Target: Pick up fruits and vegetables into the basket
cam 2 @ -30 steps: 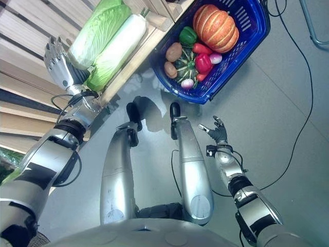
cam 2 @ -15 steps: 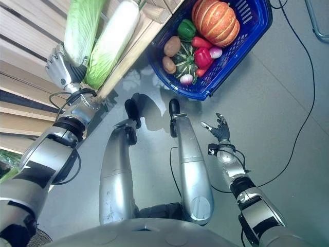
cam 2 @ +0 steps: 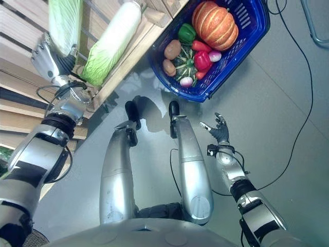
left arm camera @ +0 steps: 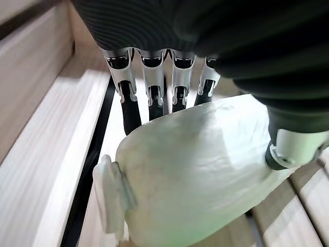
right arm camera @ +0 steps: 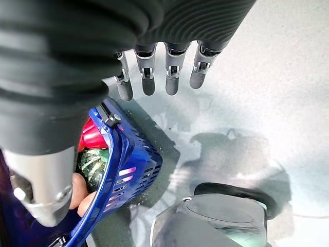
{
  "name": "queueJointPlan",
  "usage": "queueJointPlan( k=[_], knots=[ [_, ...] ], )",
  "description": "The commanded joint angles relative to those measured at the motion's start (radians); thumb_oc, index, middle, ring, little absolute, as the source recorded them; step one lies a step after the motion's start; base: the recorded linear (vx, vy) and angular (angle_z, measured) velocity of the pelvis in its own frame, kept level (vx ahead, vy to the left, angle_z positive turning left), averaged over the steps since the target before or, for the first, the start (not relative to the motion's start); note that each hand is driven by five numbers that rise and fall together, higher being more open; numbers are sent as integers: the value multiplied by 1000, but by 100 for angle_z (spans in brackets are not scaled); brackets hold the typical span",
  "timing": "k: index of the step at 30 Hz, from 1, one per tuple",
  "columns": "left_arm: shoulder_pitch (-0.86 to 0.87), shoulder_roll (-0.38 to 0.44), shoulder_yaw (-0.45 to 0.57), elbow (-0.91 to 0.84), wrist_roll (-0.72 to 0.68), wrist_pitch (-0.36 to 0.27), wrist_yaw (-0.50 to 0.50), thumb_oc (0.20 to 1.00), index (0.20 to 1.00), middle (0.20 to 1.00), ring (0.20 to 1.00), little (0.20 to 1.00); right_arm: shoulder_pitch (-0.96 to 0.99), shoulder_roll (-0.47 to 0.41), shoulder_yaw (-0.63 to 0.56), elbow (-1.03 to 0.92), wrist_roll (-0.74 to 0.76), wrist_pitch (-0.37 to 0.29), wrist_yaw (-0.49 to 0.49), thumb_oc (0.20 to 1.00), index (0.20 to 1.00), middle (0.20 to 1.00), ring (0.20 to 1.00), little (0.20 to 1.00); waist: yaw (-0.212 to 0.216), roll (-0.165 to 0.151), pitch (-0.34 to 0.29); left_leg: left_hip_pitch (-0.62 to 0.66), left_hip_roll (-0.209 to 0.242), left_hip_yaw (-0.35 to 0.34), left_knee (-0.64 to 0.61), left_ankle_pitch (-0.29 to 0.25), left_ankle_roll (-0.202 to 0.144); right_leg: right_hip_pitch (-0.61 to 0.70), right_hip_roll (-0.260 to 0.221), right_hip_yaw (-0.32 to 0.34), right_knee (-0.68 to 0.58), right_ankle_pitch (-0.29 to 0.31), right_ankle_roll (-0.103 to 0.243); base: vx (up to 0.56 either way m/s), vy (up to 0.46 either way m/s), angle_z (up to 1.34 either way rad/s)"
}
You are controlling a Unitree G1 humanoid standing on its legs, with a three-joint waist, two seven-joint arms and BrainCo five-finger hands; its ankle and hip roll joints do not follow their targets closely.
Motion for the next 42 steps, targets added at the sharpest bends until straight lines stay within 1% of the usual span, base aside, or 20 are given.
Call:
queueJointPlan(
  k=[1, 6, 9, 11, 12, 14, 18, 20, 22, 24, 25, 27, 30, 31, 32, 35, 38, 40, 41, 42],
  knots=[
    [38, 60, 76, -103, 119, -70, 83, 200, 200, 200, 200, 200, 105, -21, -43, -118, -39, -60, -34, 1000, 1000, 1000, 1000, 1000, 16, 6, -40, 85, -59, 69, 3, -126, 29, 119, 46, 10, -139, 51, 78, 7, -27, 10],
    [126, 70, 107, -232, 177, -130, 82, 200, 200, 200, 200, 200, 114, -10, -85, -180, -41, -91, -60, 1000, 1000, 1000, 1000, 1000, 36, 11, -40, 192, -64, 49, -83, -95, 21, 238, 45, 4, -230, 61, 75, 3, -33, 12],
    [248, 82, 137, -382, 211, -191, 65, 200, 200, 200, 200, 200, 115, 7, -127, -243, -46, -114, -68, 1000, 1000, 1000, 1000, 1000, 59, 18, -40, 311, -77, 11, -171, -66, 18, 365, 45, 4, -321, 72, 71, 24, -36, 6],
    [293, 77, 150, -429, 224, -223, 45, 200, 200, 200, 200, 200, 115, 13, -141, -267, -50, -125, -65, 1000, 1000, 1000, 1000, 1000, 66, 22, -41, 359, -82, -3, -208, -53, 15, 420, 47, 4, -365, 78, 68, 48, -29, 15],
    [348, 71, 155, -497, 230, -248, 7, 200, 200, 200, 200, 200, 116, 19, -158, -298, -51, -137, -63, 1000, 1000, 1000, 1000, 1000, 76, 29, -72, 405, -90, -24, -259, -39, 14, 477, 51, 5, -425, 84, 63, 69, -31, 15],
    [389, 72, 156, -548, 235, -288, -42, 200, 200, 200, 200, 200, 115, 24, -171, -322, -53, -157, -57, 1000, 1000, 1000, 1000, 1000, 83, 33, -94, 443, -90, -33, -298, -29, 15, 519, 51, 0, -468, 91, 61, 78, -27, 11],
    [507, 47, 143, -710, 236, -323, -125, 200, 200, 200, 200, 200, 114, 36, -199, -410, -77, -184, -32, 1000, 1000, 1000, 1000, 1000, 100, 43, -153, 542, -91, -59, -398, -5, 14, 626, 46, -7, -567, 113, 62, 79, -9, 13],
    [591, 26, 143, -784, 203, -365, -195, 200, 200, 200, 200, 200, 115, 40, -213, -483, -75, -186, -7, 1000, 1000, 1000, 1000, 1000, 112, 46, -209, 627, -89, -69, -477, 10, 16, 718, 40, -12, -644, 131, 68, 154, 0, 7],
    [619, 16, 151, -803, 174, -401, -222, 200, 200, 200, 200, 200, 115, 36, -217, -508, -75, -200, 9, 1000, 1000, 1000, 1000, 1000, 117, 48, -230, 668, -85, -72, -518, 20, 16, 759, 38, -15, -678, 140, 70, 137, 2, 10],
    [646, -6, 155, -839, 119, -435, -318, 200, 200, 200, 200, 200, 112, 32, -218, -551, -76, -200, 15, 1000, 1000, 1000, 1000, 1000, 126, 50, -262, 721, -86, -85, -572, 30, 19, 812, 36, -17, -725, 151, 75, 167, 18, 12],
    [663, -31, 146, -879, 51, -462, -400, 200, 200, 200, 200, 200, 107, 31, -222, -585, -60, -207, 53, 1000, 1000, 1000, 1000, 1000, 133, 54, -288, 757, -83, -90, -613, 42, 19, 845, 34, -23, -758, 163, 79, 128, 25, 10],
    [673, -52, 138, -902, 10, -481, -461, 200, 200, 200, 200, 200, 99, 36, -220, -608, -60, -206, 73, 1000, 1000, 1000, 1000, 1000, 138, 57, -304, 777, -82, -95, -636, 48, 20, 863, 32, -26, -775, 169, 81, 80, 19, 15],
    [671, -70, 113, -928, 21, -477, -493, 200, 200, 200, 200, 200, 71, 31, -211, -625, -73, -196, 105, 1000, 1000, 1000, 1000, 1000, 150, 58, -340, 812, -81, -98, -655, 46, 24, 894, 25, -40, -797, 177, 87, 100, 17, 16],
    [671, -73, 101, -921, -11, -455, -513, 200, 200, 200, 200, 200, 63, 24, -208, -628, -74, -190, 110, 1000, 1000, 1000, 1000, 1000, 156, 55, -362, 831, -81, -95, -652, 37, 25, 914, 18, -49, -807, 178, 90, 101, 13, 4],
    [672, -74, 100, -918, -13, -457, -521, 200, 200, 200, 200, 200, 62, 24, -208, -629, -70, -188, 112, 1000, 1000, 1000, 1000, 1000, 156, 54, -367, 828, -82, -96, -649, 40, 26, 912, 16, -52, -809, 184, 90, 123, 12, 8],
    [707, -66, 113, -935, -2, -461, -557, 200, 200, 200, 200, 200, 84, 23, -221, -642, -54, -177, 141, 1000, 1000, 1000, 1000, 1000, 159, 49, -395, 856, -77, -88, -668, 35, 28, 935, 11, -58, -831, 190, 95, 100, 10, 3],
    [755, -53, 131, -957, -15, -440, -587, 200, 200, 200, 200, 200, 124, 19, -231, -651, -32, -169, 159, 1000, 1000, 1000, 1000, 1000, 157, 47, -414, 882, -76, -74, -687, 32, 34, 954, 8, -54, -857, 202, 102, 94, 18, -3],
    [772, -44, 137, -954, -10, -431, -580, 200, 200, 200, 200, 200, 140, 20, -235, -646, -26, -163, 165, 1000, 1000, 1000, 1000, 1000, 154, 47, -421, 891, -77, -71, -691, 27, 38, 961, 9, -52, -865, 205, 104, 77, 6, -4],
    [778, -41, 142, -953, -15, -425, -582, 347, 347, 347, 347, 347, 145, 22, -235, -645, -19, -156, 167, 1000, 1000, 1000, 1000, 1000, 153, 47, -423, 895, -77, -70, -692, 26, 39, 963, 8, -51, -867, 206, 105, 66, 1, -2],
    [782, -39, 145, -951, -11, -417, -583, 705, 705, 705, 705, 705, 150, 24, -235, -640, -15, -154, 169, 1000, 1000, 1000, 1000, 1000, 152, 48, -424, 897, -77, -68, -694, 25, 40, 965, 8, -51, -869, 207, 106, 78, -3, -4]
  ],
)
